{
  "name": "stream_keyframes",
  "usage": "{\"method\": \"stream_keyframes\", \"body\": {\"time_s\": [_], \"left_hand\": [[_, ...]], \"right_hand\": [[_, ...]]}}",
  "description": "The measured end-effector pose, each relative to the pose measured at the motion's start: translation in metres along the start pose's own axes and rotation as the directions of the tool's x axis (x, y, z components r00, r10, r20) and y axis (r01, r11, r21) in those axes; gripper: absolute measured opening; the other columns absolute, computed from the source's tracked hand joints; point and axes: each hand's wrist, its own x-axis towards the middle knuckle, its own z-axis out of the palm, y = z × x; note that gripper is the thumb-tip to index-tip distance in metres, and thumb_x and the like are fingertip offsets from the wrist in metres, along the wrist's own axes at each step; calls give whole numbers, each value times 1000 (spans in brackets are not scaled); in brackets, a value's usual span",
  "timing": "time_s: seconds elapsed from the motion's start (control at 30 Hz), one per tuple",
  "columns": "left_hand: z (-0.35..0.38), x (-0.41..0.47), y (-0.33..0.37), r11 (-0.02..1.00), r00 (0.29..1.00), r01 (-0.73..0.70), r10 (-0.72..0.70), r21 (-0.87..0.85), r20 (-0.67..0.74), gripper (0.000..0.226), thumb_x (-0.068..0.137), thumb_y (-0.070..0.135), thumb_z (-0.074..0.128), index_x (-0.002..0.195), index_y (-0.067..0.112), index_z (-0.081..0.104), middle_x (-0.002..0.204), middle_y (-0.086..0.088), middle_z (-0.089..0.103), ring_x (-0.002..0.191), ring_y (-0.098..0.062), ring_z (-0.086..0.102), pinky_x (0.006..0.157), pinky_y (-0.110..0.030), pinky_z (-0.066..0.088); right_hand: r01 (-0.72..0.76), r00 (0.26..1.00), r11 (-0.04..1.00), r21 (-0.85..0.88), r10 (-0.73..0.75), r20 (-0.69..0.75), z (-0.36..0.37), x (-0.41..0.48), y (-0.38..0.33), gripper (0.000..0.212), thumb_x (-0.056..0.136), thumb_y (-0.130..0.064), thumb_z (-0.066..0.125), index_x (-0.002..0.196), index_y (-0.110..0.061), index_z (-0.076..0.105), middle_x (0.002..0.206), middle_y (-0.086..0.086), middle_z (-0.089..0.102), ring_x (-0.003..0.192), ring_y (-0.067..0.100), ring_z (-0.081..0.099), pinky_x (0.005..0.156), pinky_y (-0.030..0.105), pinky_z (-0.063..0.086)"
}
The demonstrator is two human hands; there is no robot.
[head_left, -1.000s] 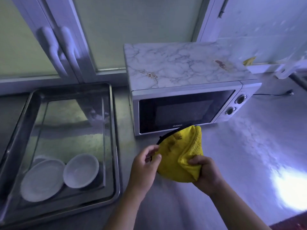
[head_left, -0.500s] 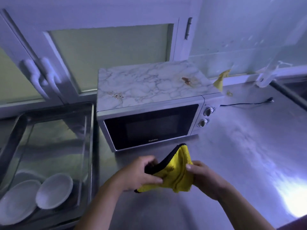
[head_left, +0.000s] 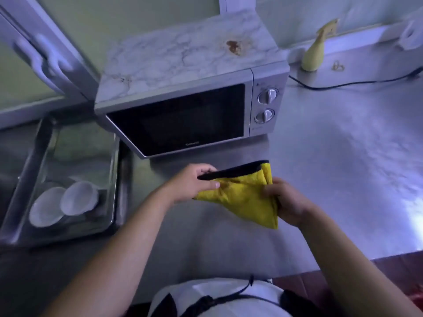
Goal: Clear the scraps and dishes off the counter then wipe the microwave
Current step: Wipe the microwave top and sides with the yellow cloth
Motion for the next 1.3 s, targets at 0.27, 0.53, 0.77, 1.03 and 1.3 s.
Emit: {"method": "stream_keyframes", "body": {"time_s": [0.27,0.53,0.77,1.03,1.3], "left_hand": [[55,2,-3,995,994,98,-99,16,38,21,88,-2,70,106,8,68,92,-1,69,78,-3,61,74,-16,47],[65,-2,13,991,996,2,-14,-135,-86,19,88,2,70,105,11,72,97,-3,71,86,-9,63,77,-21,47],[32,4,70,975,975,-187,170,-119,-140,17,84,10,78,94,23,76,94,0,75,84,-8,67,78,-20,52],[-21,14,92,949,887,-309,264,-63,-378,12,93,28,66,92,28,79,105,7,76,107,-9,68,94,-29,49],[-77,14,65,903,700,-396,177,-170,-692,27,104,18,49,98,17,75,102,3,76,104,-15,69,91,-30,52]], "right_hand": [[-144,988,989,-39,146,49,-34,-10,22,39,86,-28,73,118,-6,69,109,15,76,99,30,74,75,39,62],[-69,962,997,32,58,266,-55,-33,-14,59,68,-45,88,112,-7,76,120,18,71,108,31,71,82,36,59],[-70,957,997,46,54,285,-34,-33,-74,42,86,-28,72,123,-10,71,132,17,65,118,33,65,94,45,55],[292,938,950,-111,-307,-163,-16,-46,-132,19,96,-29,64,91,-17,77,93,14,78,81,29,76,59,38,61],[346,817,927,145,-222,-532,-42,-26,-177,40,97,-39,61,120,-6,65,112,17,72,101,35,69,91,52,54]]}}
